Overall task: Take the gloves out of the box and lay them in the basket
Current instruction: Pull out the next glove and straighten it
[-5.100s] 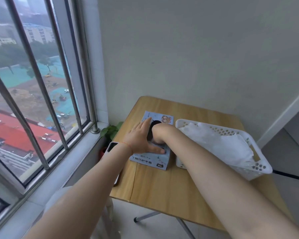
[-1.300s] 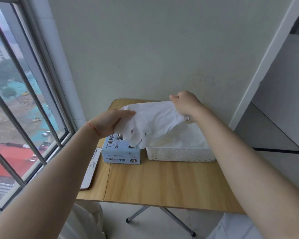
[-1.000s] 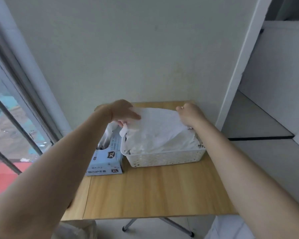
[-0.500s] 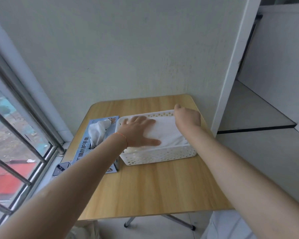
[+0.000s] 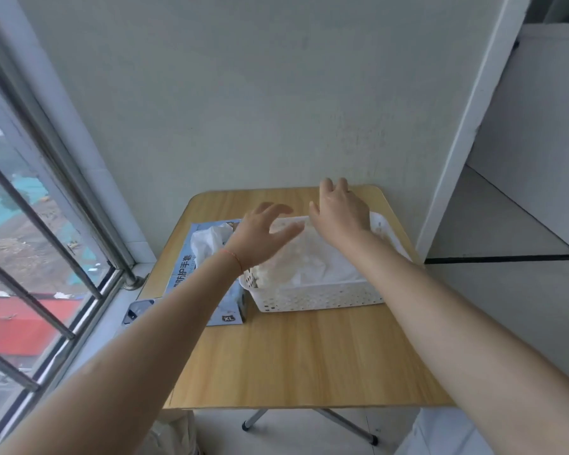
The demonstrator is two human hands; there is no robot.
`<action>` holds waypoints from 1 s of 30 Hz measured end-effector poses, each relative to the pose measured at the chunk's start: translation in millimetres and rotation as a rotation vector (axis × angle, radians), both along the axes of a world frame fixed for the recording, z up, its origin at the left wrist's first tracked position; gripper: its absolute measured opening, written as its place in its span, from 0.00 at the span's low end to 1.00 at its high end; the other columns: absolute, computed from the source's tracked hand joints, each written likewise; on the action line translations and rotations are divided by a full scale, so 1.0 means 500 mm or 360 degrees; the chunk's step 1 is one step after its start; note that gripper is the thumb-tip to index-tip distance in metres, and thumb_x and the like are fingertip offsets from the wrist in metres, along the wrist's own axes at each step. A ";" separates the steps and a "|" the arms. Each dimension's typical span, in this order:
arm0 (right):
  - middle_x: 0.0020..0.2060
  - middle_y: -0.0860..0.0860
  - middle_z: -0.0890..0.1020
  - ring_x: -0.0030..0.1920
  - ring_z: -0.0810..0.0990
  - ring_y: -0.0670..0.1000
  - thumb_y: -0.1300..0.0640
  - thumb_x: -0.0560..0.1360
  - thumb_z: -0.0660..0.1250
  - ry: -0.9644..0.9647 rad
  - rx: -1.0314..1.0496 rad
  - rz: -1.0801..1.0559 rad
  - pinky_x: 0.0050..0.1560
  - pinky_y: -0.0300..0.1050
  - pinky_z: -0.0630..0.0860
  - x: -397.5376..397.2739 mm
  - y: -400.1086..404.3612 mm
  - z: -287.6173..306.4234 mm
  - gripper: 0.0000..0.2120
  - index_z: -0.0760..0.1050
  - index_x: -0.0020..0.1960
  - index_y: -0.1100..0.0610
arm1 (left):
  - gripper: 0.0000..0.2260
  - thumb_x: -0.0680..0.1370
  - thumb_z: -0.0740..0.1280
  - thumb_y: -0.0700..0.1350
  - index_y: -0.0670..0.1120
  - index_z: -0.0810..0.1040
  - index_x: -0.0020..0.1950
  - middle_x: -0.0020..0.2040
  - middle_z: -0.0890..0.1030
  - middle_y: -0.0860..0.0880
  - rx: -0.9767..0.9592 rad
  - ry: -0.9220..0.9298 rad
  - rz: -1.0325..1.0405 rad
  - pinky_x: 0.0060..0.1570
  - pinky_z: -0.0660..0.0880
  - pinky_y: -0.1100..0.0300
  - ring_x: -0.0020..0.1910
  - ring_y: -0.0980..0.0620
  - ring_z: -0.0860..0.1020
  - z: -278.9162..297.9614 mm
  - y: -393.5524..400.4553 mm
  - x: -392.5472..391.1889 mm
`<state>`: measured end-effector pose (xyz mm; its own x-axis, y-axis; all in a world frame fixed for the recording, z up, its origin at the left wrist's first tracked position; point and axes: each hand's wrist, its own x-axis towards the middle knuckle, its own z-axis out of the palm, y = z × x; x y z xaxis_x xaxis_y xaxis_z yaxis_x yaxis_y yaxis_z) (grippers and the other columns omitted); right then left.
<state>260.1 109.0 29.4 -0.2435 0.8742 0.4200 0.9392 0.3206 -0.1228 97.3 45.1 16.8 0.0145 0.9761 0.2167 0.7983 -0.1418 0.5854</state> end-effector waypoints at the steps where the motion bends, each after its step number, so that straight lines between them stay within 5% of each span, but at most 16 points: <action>1: 0.55 0.59 0.72 0.50 0.78 0.61 0.51 0.81 0.57 0.0023 -0.0054 0.0104 0.38 0.48 0.67 -0.034 -0.008 0.005 0.14 0.69 0.58 0.60 | 0.19 0.79 0.65 0.59 0.53 0.75 0.66 0.68 0.72 0.50 0.0091 -0.0048 0.0092 0.67 0.66 0.54 0.68 0.49 0.69 0.006 -0.008 -0.028; 4: 0.53 0.57 0.73 0.53 0.76 0.60 0.54 0.79 0.58 0.0153 -0.0321 0.0385 0.46 0.48 0.70 -0.116 -0.032 0.003 0.09 0.73 0.51 0.58 | 0.18 0.78 0.68 0.52 0.51 0.74 0.67 0.68 0.70 0.47 0.0075 -0.0101 0.0341 0.64 0.65 0.58 0.68 0.46 0.69 0.006 -0.035 -0.114; 6: 0.51 0.55 0.74 0.54 0.75 0.59 0.56 0.78 0.58 0.0224 -0.0425 0.0526 0.48 0.47 0.69 -0.170 -0.046 -0.008 0.08 0.75 0.49 0.57 | 0.27 0.75 0.71 0.55 0.52 0.69 0.72 0.70 0.68 0.45 -0.0051 -0.0064 0.0475 0.64 0.64 0.56 0.70 0.45 0.67 -0.007 -0.061 -0.173; 12: 0.63 0.52 0.71 0.66 0.66 0.56 0.59 0.78 0.56 -0.0003 -0.0609 0.0683 0.60 0.52 0.64 -0.291 -0.058 -0.042 0.17 0.71 0.66 0.52 | 0.58 0.63 0.77 0.65 0.52 0.45 0.80 0.77 0.59 0.45 -0.0429 0.0065 0.0402 0.72 0.63 0.47 0.75 0.44 0.61 -0.061 -0.118 -0.248; 17: 0.56 0.50 0.74 0.60 0.70 0.55 0.60 0.76 0.61 -0.0108 -0.0579 0.0579 0.55 0.49 0.63 -0.306 -0.060 -0.034 0.04 0.70 0.47 0.51 | 0.59 0.63 0.79 0.62 0.54 0.42 0.80 0.78 0.61 0.46 -0.0436 -0.0031 0.0321 0.66 0.67 0.53 0.73 0.46 0.66 -0.074 -0.122 -0.259; 20: 0.47 0.48 0.75 0.52 0.74 0.53 0.55 0.74 0.66 0.0161 -0.0587 0.0620 0.51 0.47 0.69 -0.297 -0.060 -0.005 0.04 0.71 0.44 0.53 | 0.54 0.63 0.77 0.64 0.52 0.51 0.79 0.76 0.64 0.47 -0.0277 -0.0100 0.0410 0.63 0.69 0.54 0.70 0.47 0.68 -0.074 -0.123 -0.266; 23: 0.37 0.46 0.73 0.39 0.72 0.49 0.55 0.73 0.68 0.0487 -0.0717 0.0695 0.38 0.42 0.69 -0.284 -0.068 0.027 0.07 0.70 0.42 0.54 | 0.34 0.65 0.74 0.65 0.53 0.68 0.65 0.63 0.74 0.51 0.0092 -0.0268 0.0535 0.54 0.69 0.59 0.60 0.52 0.72 -0.066 -0.118 -0.261; 26: 0.38 0.47 0.74 0.37 0.71 0.48 0.56 0.72 0.69 0.0648 -0.0732 0.0741 0.34 0.40 0.66 -0.275 -0.077 0.051 0.07 0.71 0.44 0.55 | 0.17 0.70 0.75 0.56 0.52 0.74 0.52 0.50 0.76 0.53 0.0276 -0.0338 0.0557 0.44 0.69 0.64 0.48 0.54 0.74 -0.048 -0.103 -0.247; 30: 0.40 0.46 0.75 0.38 0.73 0.46 0.55 0.71 0.73 0.0646 -0.0886 0.0789 0.33 0.40 0.68 -0.261 -0.082 0.068 0.12 0.74 0.51 0.55 | 0.05 0.75 0.71 0.47 0.48 0.79 0.48 0.42 0.79 0.53 0.0276 -0.0341 0.0686 0.37 0.69 0.67 0.42 0.53 0.77 -0.027 -0.093 -0.242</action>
<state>129.7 68.0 63.2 -0.5765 0.8113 0.0973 0.5552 0.4764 -0.6818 -23.7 -1.5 3.4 -0.4442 0.8330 0.3299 0.6702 0.0646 0.7394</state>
